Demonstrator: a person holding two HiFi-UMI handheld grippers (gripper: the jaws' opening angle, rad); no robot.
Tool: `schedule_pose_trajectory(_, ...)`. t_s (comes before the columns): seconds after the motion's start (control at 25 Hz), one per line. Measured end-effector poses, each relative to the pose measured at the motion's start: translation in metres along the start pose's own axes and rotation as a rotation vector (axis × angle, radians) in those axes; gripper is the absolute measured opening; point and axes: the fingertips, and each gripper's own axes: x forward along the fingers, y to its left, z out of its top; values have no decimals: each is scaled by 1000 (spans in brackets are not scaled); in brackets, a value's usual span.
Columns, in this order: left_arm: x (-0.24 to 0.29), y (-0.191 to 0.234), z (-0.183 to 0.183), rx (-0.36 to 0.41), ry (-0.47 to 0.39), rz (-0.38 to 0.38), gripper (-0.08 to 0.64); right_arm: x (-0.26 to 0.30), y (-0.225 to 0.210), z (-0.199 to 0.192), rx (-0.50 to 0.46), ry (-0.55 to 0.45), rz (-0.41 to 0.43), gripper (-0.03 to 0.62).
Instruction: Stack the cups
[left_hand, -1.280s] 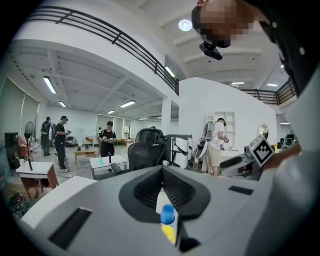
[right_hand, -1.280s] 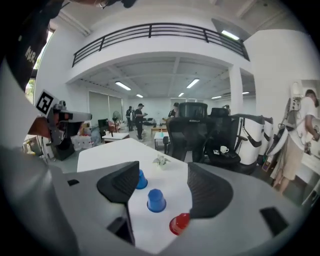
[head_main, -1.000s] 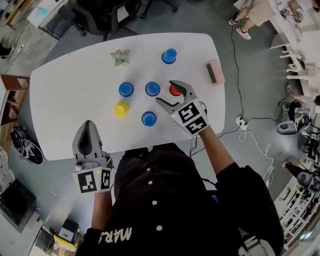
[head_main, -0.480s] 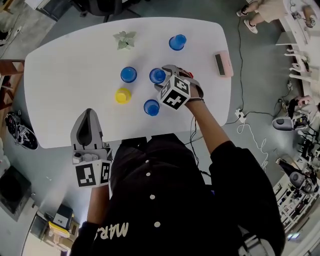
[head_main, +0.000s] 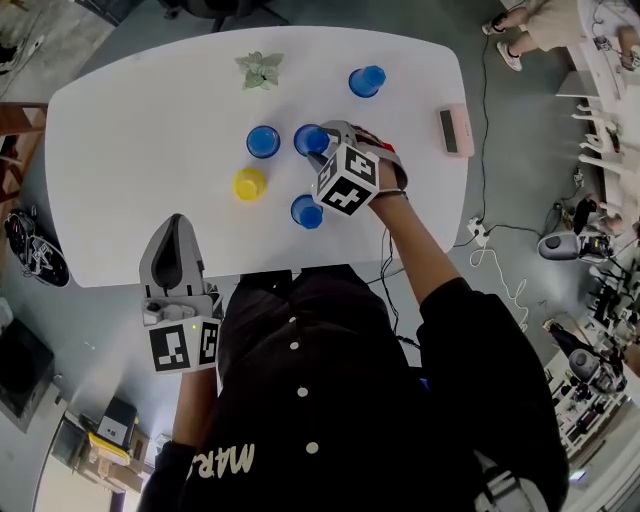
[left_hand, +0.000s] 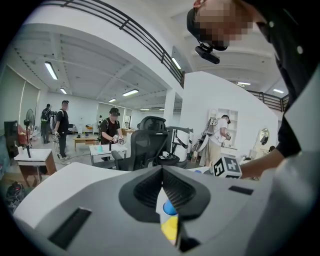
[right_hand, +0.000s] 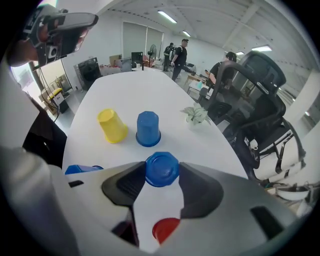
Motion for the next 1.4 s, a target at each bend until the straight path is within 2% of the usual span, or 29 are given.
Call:
schedule_pose_trajectory(0.36,0,4,-1,9,5,1,11,18,2,19,-33,11,27,215)
schedule_pose_trajectory(0.8,5,7,-1,4,18,9,11,24,6,23,-23,9,55,216)
schedule_pose_trajectory(0.92,6,8,-1,8,16,14,11,24,8,26,-11,-18,64,221)
schedule_pose_trajectory(1.0,5,8,1,13,13,20,11,18,10,32,9,-62,78,298)
schedule_pose_trajectory(1.12,5,10,1,13,9,25,11,1,11,39,30,-107,61,322)
schedule_pose_trajectory(1.24,5,12,1,13,6,31,11,-20,28,53,11,-152,64,322)
schedule_pose_trajectory(1.4,7,7,3,15,1,21,11,-26,83,79,-71,-200,145,314)
